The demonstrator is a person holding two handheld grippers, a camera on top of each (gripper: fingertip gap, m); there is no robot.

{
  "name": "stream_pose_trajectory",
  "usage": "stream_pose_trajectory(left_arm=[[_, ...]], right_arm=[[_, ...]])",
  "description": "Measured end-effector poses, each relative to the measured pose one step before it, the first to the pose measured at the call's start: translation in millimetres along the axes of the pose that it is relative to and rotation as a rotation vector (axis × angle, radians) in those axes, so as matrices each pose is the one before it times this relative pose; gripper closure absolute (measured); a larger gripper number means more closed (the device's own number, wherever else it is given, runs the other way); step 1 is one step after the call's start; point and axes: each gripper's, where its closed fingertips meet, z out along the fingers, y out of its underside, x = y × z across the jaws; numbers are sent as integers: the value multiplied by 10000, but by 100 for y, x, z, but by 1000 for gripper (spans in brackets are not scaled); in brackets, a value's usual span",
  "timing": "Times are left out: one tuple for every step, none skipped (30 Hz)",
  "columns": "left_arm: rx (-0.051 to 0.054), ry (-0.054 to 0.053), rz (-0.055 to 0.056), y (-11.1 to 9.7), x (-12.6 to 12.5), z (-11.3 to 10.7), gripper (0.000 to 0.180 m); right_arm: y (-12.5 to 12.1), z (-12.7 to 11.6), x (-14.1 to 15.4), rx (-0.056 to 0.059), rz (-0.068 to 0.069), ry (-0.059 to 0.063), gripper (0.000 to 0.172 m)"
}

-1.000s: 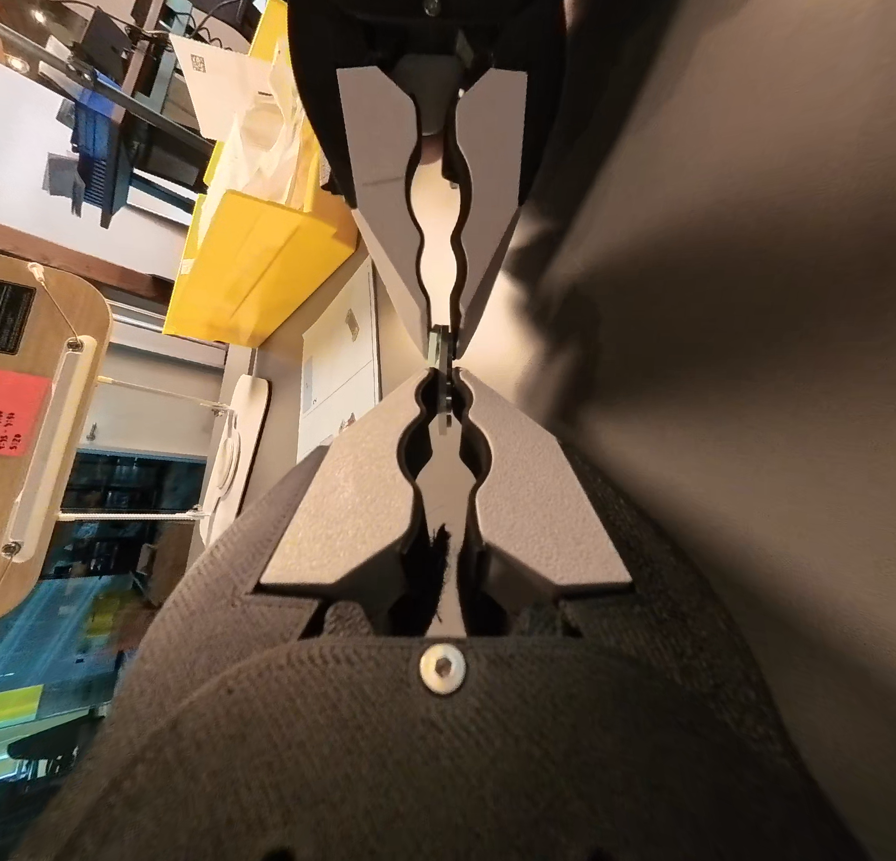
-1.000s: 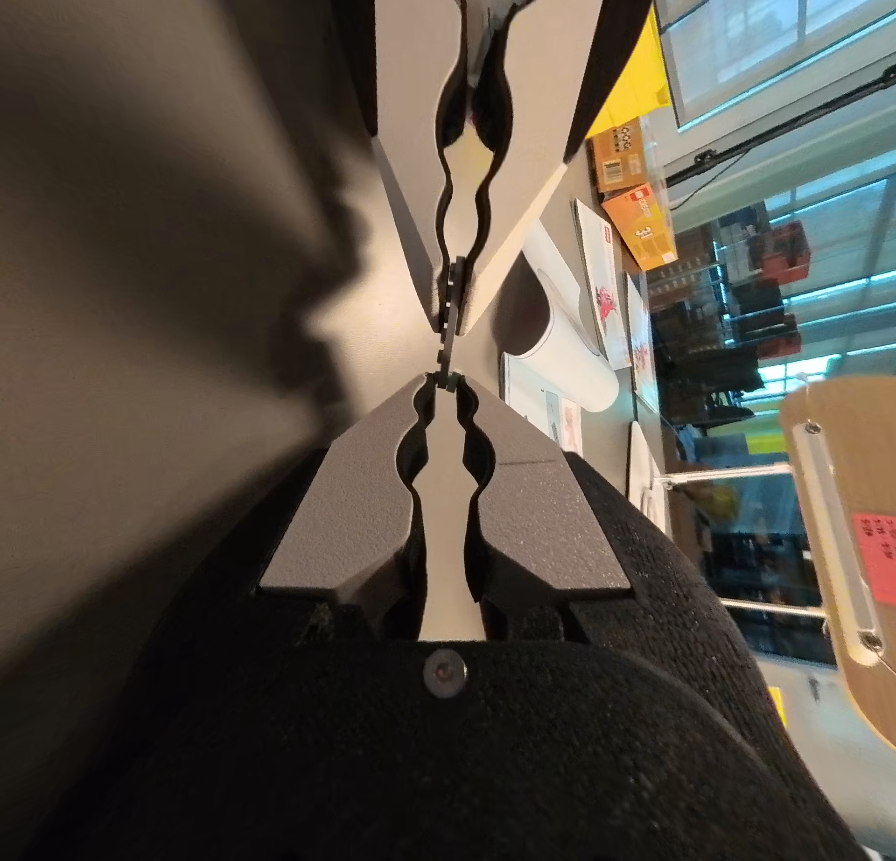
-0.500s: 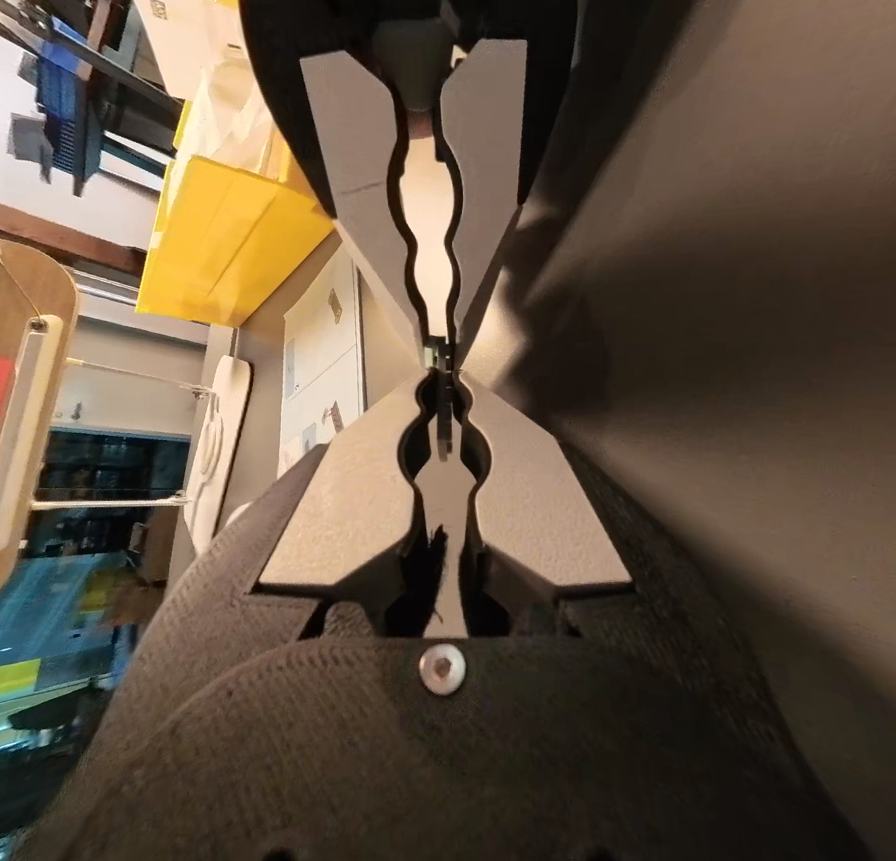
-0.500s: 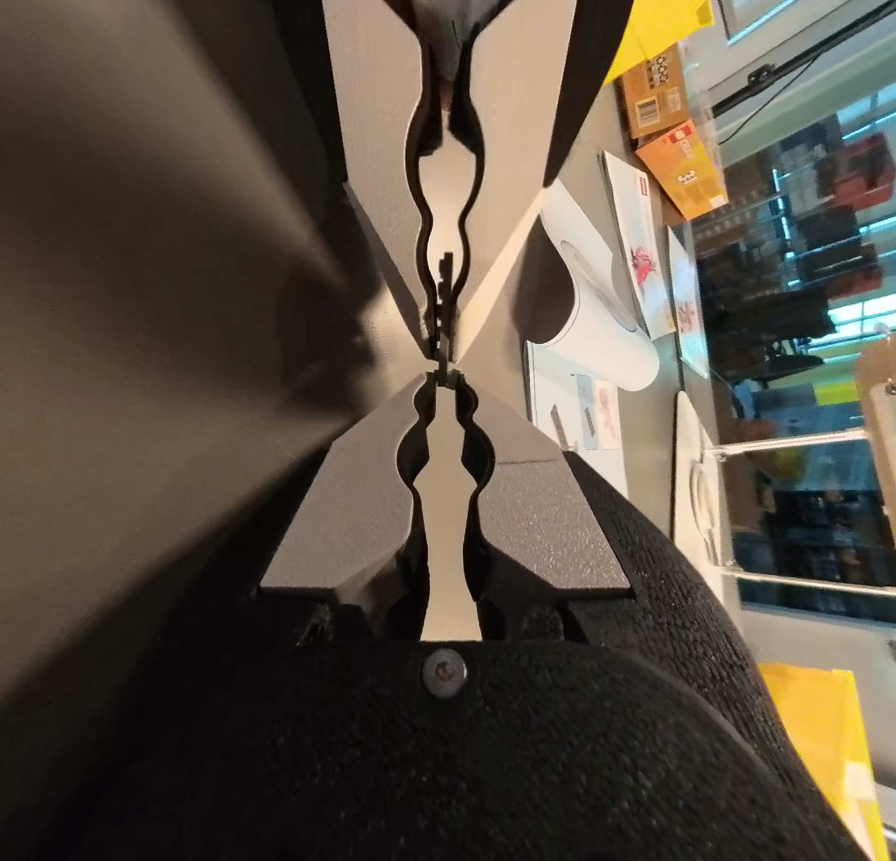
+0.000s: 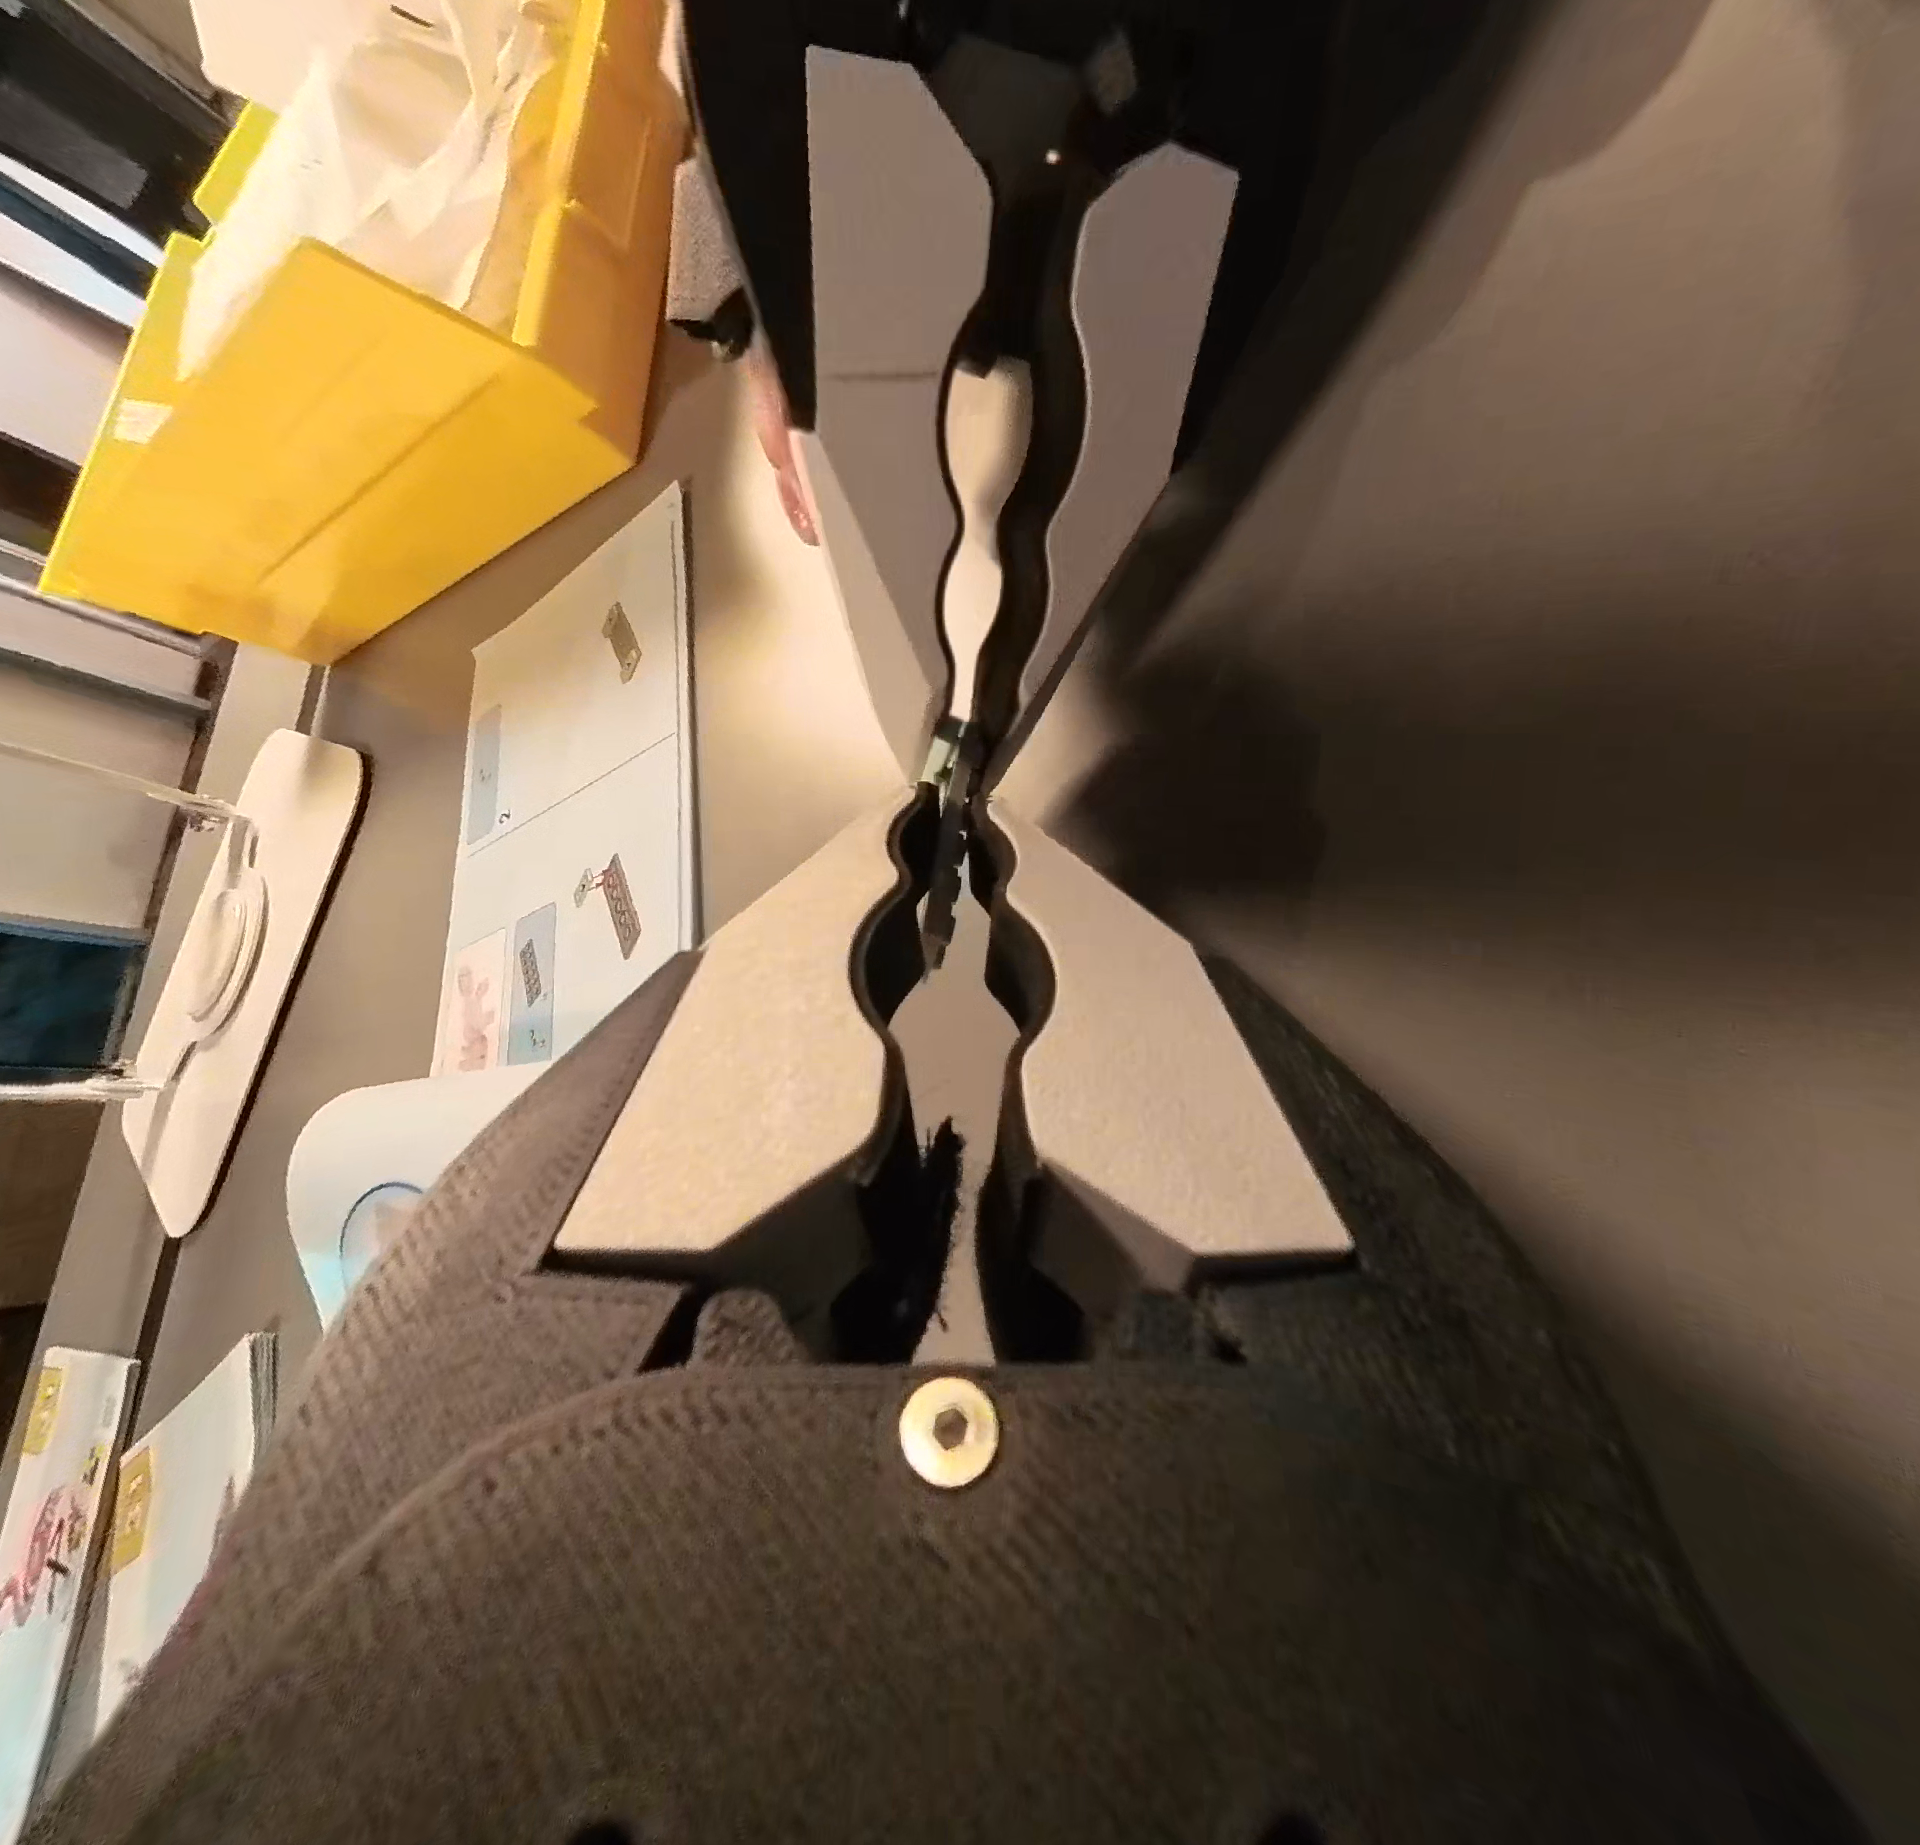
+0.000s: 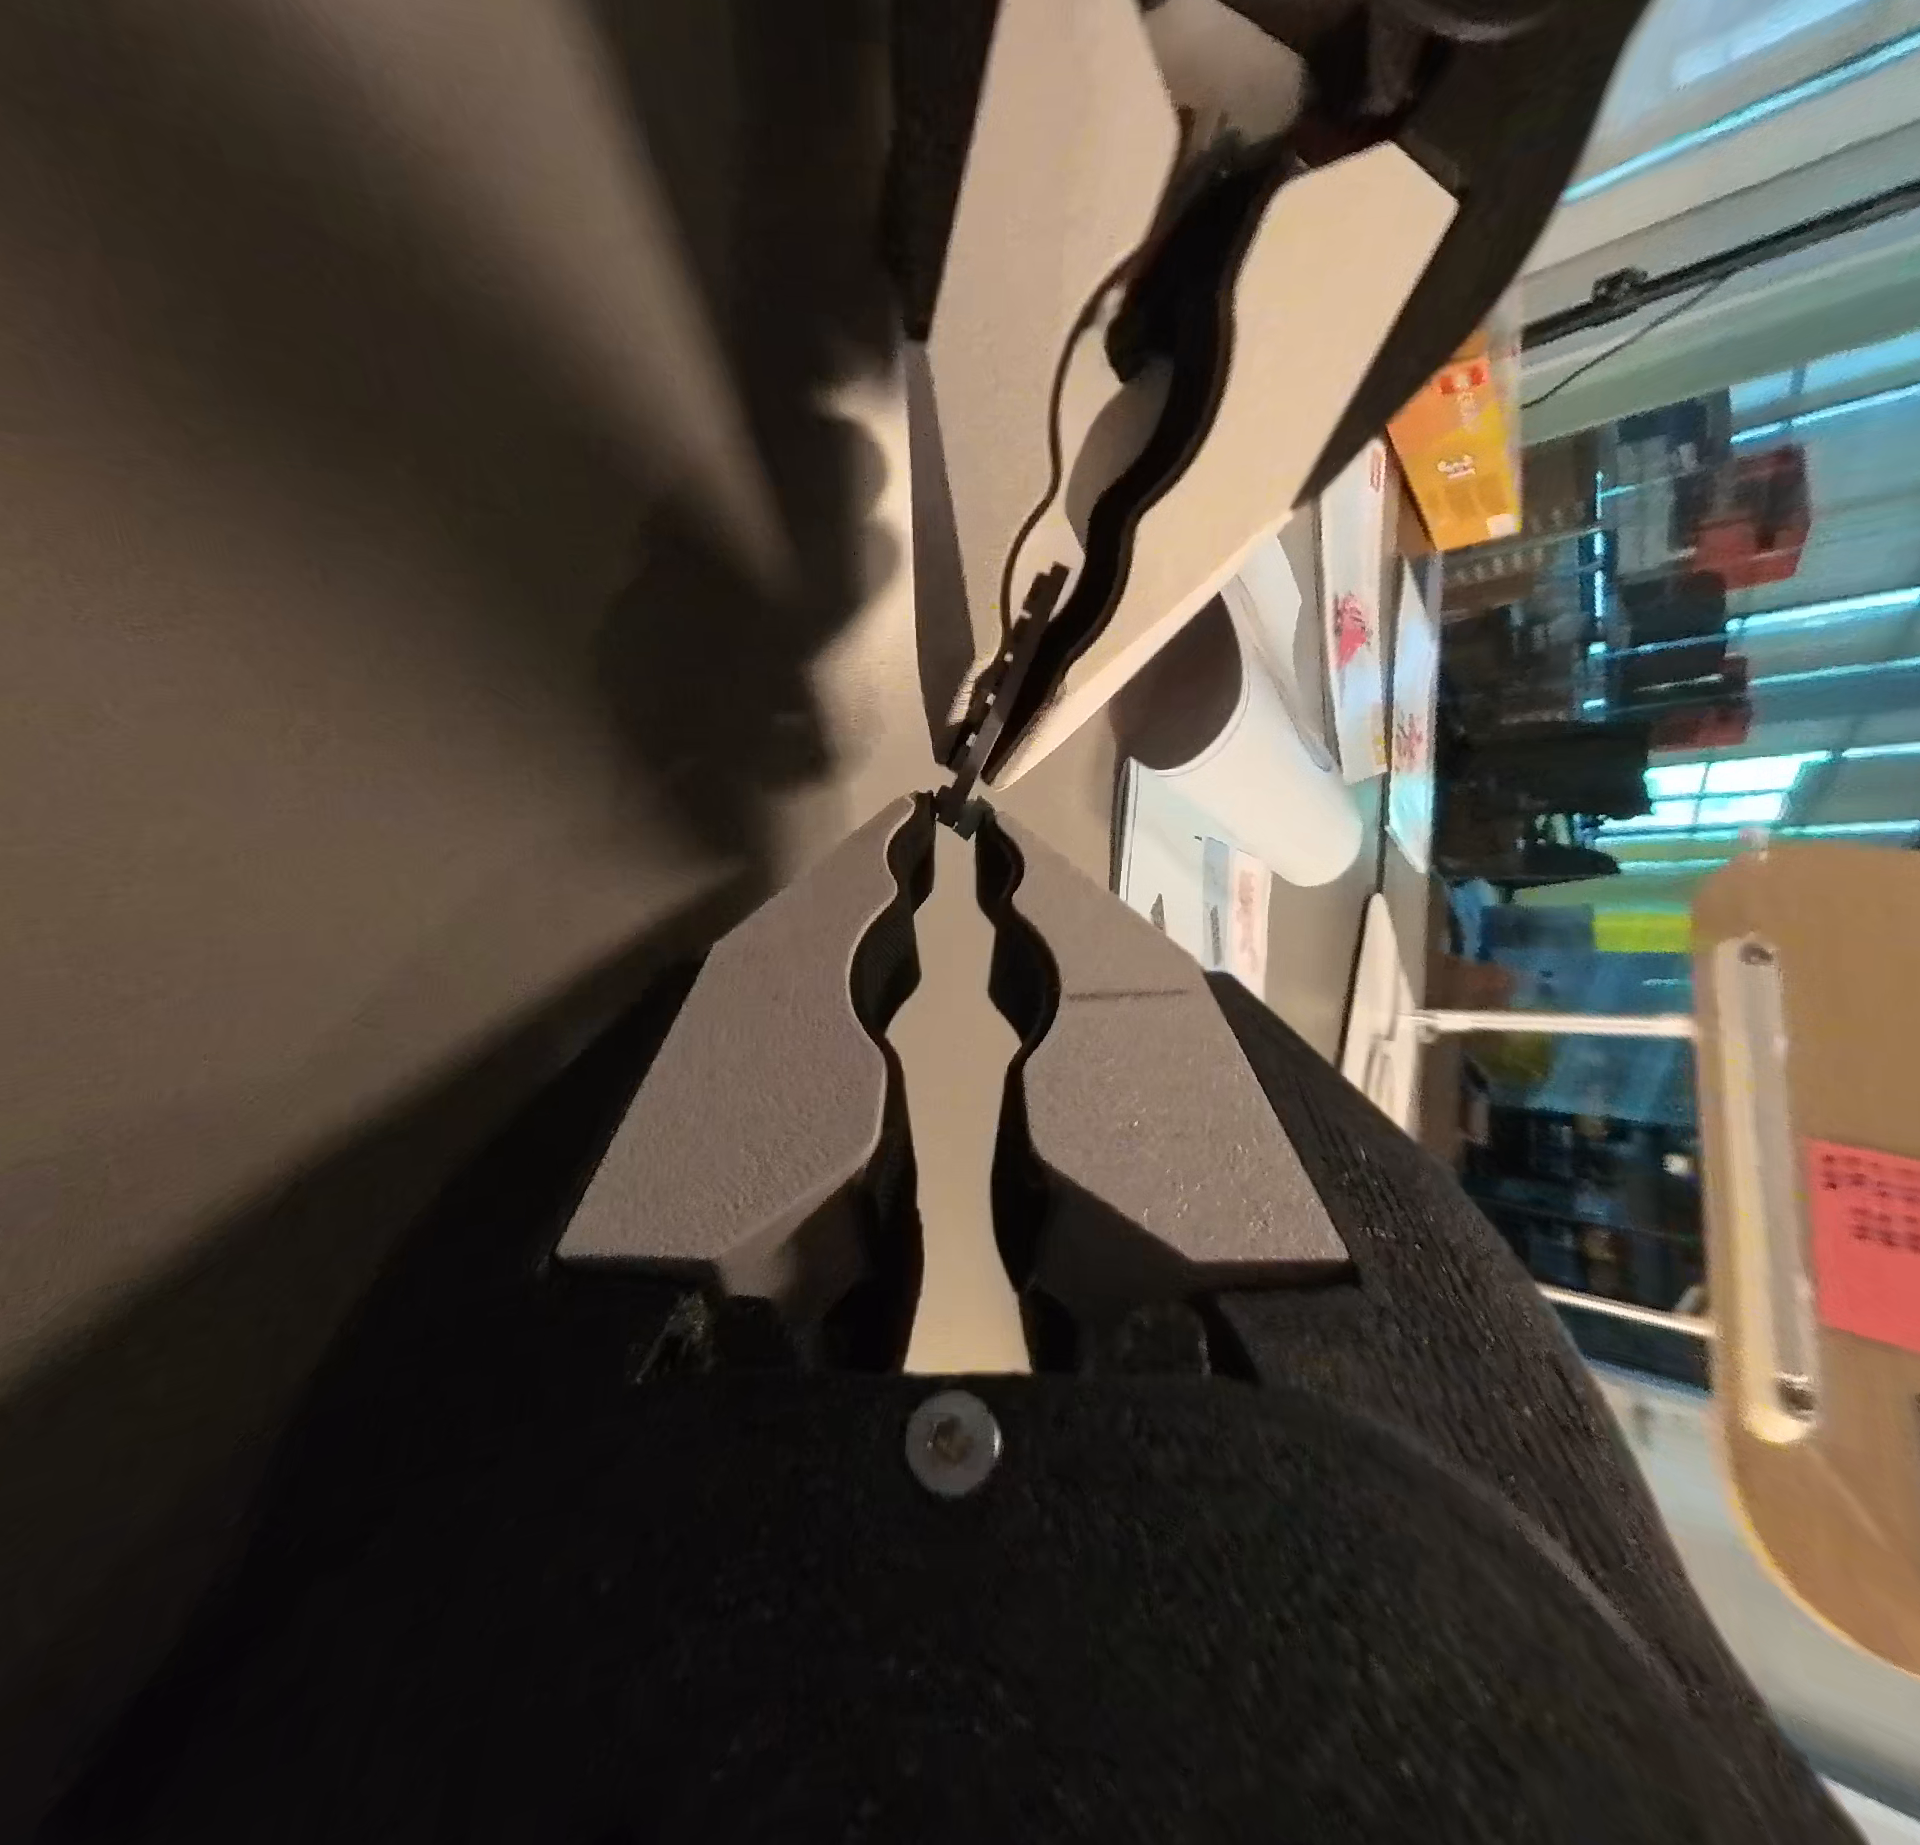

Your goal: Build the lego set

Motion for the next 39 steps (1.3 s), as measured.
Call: stream_pose_trajectory(left_arm=[[-60,84,99,58,201,71,176],[-76,54,101,79,156,60,176],[-71,-8,114,104,88,52,176],[2,-32,84,-3,-21,-45,176],[95,-5,-7,-90,-78,-115,176],[115,-57,-32,-127,-176,-142,176],[84,-36,61,-99,-103,-116,177],[29,-22,166,50,14,-32,177],[-39,-32,125,145,26,51,177],[-59,4,109,151,53,59,177],[-39,-59,40,116,-68,24,177],[2,-35,-67,72,-124,-16,177],[53,17,-147,0,-104,-65,177],[48,55,-154,58,-85,-90,177],[-21,115,-142,169,47,-21,177],[-77,52,-69,234,21,33,177],[-95,37,50,204,96,80,177],[-105,82,74,204,219,134,177],[-138,95,66,241,268,195,176],[-143,-28,44,216,73,154,176],[-21,-129,10,6,-135,7,175],[-15,-44,-53,35,-80,-21,174],[-12,11,-116,30,-66,-52,171],[36,72,-166,-24,-24,-79,168],[111,132,-240,-118,20,-117,163],[163,212,-309,-174,77,-131,156],[183,266,-380,-192,94,-156,146],[197,332,-409,-192,153,-177,133],[149,302,-443,-117,75,-160,120],[117,106,-459,-58,-180,-164,112],[210,81,-374,-209,-151,-255,107],[332,-5,-351,-429,-194,-405,105],[401,-64,-379,-634,-177,-568,103],[447,-89,-444,-807,-71,-774,101],[519,-61,-489,-971,183,-982,99],[549,-110,-568,-1003,319,-1197,98],[539,-224,-626,-1005,298,-1473,96],[605,-455,-431,-1109,34,-1848,98],[492,-689,-236,-1096,-375,-2175,101]], right_arm=[[-4,51,-243,-132,-410,-5,167],[-38,86,-259,-156,-446,19,168],[20,60,-113,-182,-444,93,168],[-4,5,44,-94,-183,106,168],[-30,-53,133,47,182,28,167],[-33,-75,228,149,410,-23,167],[-63,-48,144,209,465,-87,167],[-12,52,-2,185,549,-148,167],[53,116,-54,107,447,-122,166],[76,135,-76,80,268,-63,166],[79,118,75,51,252,45,166],[50,77,107,63,229,53,164],[92,15,64,42,128,25,157],[139,-45,365,38,122,183,151],[146,-131,331,74,147,103,144],[154,-148,240,82,211,-6,138],[159,-161,194,105,240,-63,134],[110,-180,188,152,220,-57,129],[106,-160,182,160,181,-43,125],[147,-123,276,117,167,38,121],[109,-75,330,121,148,90,117],[88,-68,350,142,122,124,114],[111,-63,328,141,98,147,114],[111,-41,354,168,91,191,113],[29,-37,411,206,83,238,113],[-86,-69,481,253,49,308,112],[-197,-116,551,307,44,351,112],[-269,-168,627,302,72,367,112],[-241,-235,683,259,113,368,112],[-244,-308,734,242,129,382,113],[-204,-344,776,233,156,384,115],[-187,-353,730,222,198,333,116],[-144,-319,727,199,224,326,118],[-66,-275,666,158,229,272,119],[-20,-212,564,111,215,211,120],[-13,-153,505,94,187,194,121],[-63,-96,412,103,166,157,121],[-67,-63,291,99,136,110,122],[-21,-33,216,67,100,89,122]])
